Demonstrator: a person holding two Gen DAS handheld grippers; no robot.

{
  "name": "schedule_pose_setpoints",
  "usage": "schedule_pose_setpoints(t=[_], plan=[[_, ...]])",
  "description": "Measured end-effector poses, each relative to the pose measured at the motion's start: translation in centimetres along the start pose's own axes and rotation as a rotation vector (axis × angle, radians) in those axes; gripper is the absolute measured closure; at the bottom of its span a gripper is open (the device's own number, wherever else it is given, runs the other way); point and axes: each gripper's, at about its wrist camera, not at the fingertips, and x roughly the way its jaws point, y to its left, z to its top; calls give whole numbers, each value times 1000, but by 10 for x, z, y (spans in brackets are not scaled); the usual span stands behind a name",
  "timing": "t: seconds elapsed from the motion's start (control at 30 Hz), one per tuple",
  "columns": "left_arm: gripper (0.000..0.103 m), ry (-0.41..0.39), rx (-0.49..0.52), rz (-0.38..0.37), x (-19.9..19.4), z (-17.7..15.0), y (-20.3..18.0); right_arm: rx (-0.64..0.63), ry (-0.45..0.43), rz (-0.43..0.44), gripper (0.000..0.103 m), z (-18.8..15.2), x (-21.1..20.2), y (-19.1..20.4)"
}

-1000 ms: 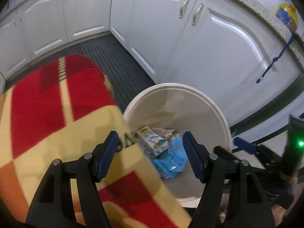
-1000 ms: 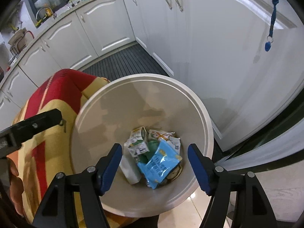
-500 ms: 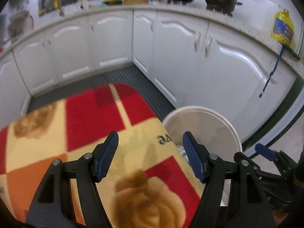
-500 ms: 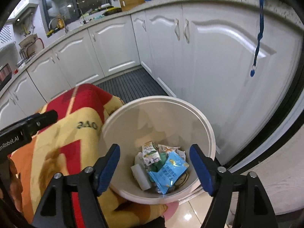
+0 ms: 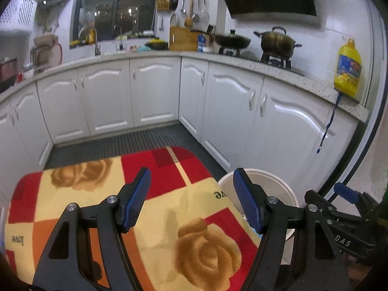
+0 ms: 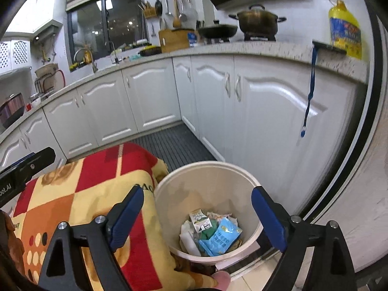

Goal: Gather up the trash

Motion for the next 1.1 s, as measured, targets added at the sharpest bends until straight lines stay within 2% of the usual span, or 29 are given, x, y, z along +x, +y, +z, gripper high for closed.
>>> schedule_pose_setpoints(t=[0.1, 0.13, 0.17, 0.4, 0.6, 1.1], plan=[[28, -49, -1, -5, -16, -1, 2, -12, -44, -5, 14, 1, -14, 6], [21, -66, -6, -12, -22, -2, 3, -16, -57, -7, 14, 1, -18, 8], [19, -86, -11, -20, -27, -3, 4, -20, -71, -8, 14, 1, -22, 10], [19, -155, 16, -1, -49, -5, 1, -28, -144, -2, 12, 5, -44, 16], [19, -164, 14, -18, -58, -5, 1, -32, -195, -7, 11, 9, -62, 20], [19, -187, 4, -30, -68, -9, 6, -42, -237, -10, 10, 8, -79, 25]])
